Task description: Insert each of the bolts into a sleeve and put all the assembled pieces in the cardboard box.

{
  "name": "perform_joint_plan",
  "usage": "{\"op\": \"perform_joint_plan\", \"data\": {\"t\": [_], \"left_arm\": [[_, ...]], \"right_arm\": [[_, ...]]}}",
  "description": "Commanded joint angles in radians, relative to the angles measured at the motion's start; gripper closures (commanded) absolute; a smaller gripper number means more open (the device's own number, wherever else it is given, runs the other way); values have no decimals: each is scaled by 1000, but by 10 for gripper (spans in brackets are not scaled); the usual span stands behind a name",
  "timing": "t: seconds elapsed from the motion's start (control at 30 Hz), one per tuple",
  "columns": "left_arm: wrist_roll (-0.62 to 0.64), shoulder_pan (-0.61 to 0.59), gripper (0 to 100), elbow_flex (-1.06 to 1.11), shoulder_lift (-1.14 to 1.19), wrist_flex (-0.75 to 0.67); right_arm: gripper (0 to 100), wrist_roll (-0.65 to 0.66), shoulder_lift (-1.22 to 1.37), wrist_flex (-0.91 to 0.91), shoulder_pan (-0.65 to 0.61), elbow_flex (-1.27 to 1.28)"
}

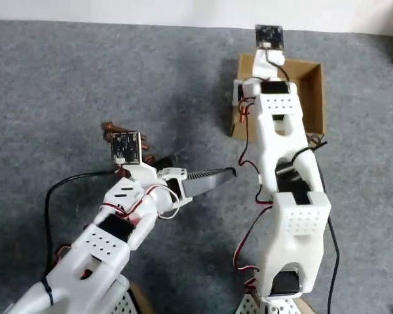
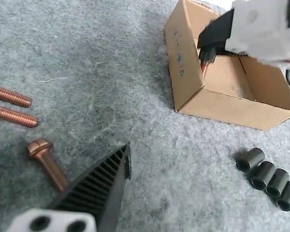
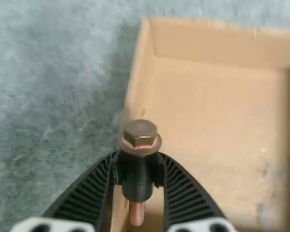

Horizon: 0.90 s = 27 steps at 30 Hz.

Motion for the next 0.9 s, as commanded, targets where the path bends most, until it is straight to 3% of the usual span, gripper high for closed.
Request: {"op": "perform_joint_plan", "data": {"t": [0.0, 0.23, 0.43, 0.77, 0.87], "left_arm": [[-6, -2, 384, -10, -2, -3], [-6, -1, 384, -10, -2, -3], [-6, -1, 384, -10, -2, -3], [-6, -1, 384, -10, -2, -3], [-6, -2, 384, -10, -2, -3]], "right_arm": [[994, -89, -28, 62, 18, -81], [982, -147, -27, 205, 15, -166], [752, -144, -27, 265, 13, -193], [747, -141, -33, 266, 19, -191], [781, -146, -30, 340, 39, -199]]}}
